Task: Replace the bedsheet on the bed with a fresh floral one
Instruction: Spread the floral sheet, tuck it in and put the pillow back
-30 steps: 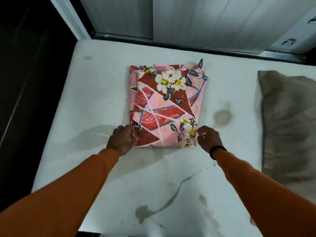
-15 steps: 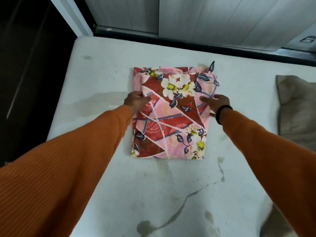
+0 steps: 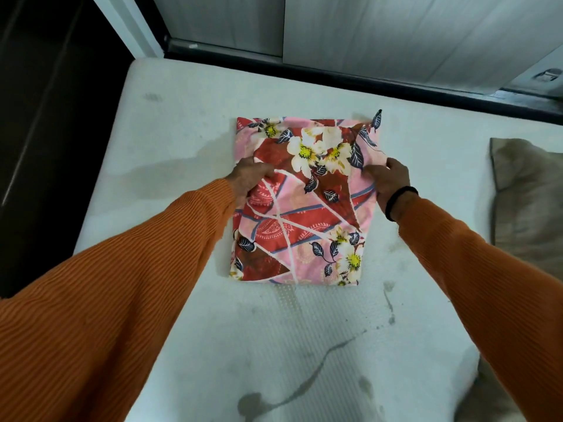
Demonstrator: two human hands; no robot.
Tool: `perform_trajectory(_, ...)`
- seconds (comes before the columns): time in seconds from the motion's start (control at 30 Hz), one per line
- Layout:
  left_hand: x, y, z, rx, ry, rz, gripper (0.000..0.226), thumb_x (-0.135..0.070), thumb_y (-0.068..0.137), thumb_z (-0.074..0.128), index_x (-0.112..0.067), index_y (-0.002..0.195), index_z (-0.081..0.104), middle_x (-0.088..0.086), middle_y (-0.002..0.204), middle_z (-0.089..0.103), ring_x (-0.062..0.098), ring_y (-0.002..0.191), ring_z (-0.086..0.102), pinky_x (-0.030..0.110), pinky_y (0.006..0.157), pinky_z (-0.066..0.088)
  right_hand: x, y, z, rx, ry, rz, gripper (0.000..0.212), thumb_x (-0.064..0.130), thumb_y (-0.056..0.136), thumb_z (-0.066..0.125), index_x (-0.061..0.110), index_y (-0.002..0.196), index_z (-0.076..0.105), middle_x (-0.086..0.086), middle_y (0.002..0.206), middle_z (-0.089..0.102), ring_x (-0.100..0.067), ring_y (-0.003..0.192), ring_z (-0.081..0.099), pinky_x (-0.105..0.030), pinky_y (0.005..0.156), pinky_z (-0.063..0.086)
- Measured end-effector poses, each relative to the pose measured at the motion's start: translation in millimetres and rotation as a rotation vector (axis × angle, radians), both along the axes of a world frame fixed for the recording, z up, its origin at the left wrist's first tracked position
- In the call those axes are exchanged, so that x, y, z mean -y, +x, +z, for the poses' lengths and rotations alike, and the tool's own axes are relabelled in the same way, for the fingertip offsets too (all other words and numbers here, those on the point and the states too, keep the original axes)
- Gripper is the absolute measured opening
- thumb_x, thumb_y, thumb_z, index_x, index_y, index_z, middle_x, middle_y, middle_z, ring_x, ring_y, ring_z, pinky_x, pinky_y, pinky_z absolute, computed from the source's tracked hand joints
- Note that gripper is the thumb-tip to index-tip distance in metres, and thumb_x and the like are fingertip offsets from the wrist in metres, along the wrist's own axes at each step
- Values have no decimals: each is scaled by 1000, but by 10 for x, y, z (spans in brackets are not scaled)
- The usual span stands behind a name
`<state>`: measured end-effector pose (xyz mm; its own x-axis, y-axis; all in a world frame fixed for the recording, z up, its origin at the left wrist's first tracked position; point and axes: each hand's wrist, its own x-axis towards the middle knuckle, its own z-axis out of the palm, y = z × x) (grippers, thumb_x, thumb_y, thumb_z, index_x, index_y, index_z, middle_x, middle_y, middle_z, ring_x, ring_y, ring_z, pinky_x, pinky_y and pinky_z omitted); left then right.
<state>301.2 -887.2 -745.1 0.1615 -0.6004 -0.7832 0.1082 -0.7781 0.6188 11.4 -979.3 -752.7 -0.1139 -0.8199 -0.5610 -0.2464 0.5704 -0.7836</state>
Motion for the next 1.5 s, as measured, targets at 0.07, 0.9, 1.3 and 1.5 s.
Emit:
perform_trajectory(0.07, -139, -8, 129, -58, 1, -47, 16, -3, 87, 62, -5, 102, 57, 11, 81, 69, 24, 66, 67, 35, 69, 59, -133, -57, 91, 68, -16, 12, 37, -7, 76, 61, 1, 111, 69, -13, 104, 74, -35, 96, 69, -39, 81, 59)
perform_trajectory(0.9, -4390, -1397, 156, 674, 87, -1439, 57, -38, 94, 59, -31, 149, 45, 6, 150, 43, 31, 141, 38, 47, 111, 38, -4852, -1336, 356, -527, 43, 984, 49, -2, 80, 59, 9, 127, 68, -16, 126, 68, -37, 122, 60, -31, 99, 43)
perform_trajectory(1.3, -4426, -1523, 95, 449, -42, -864, 19, -20, 100, 61, -22, 117, 69, -3, 119, 67, 16, 103, 62, 23, 87, 50, -4747, -1492, 177, -512, 272, 710, 23, 28, 87, 76, 19, 108, 71, -4, 110, 74, -24, 107, 69, -29, 92, 53)
perform_trajectory(1.5, -3617, -1482, -56, 429, -141, -439, 33, -19, 105, 52, -19, 138, 59, 2, 129, 66, 12, 101, 62, 13, 71, 48, -3946, -961, 93, -537, 78, 476, 66, 48, 87, 73, 19, 141, 47, -16, 135, 55, -37, 125, 54, -44, 104, 45)
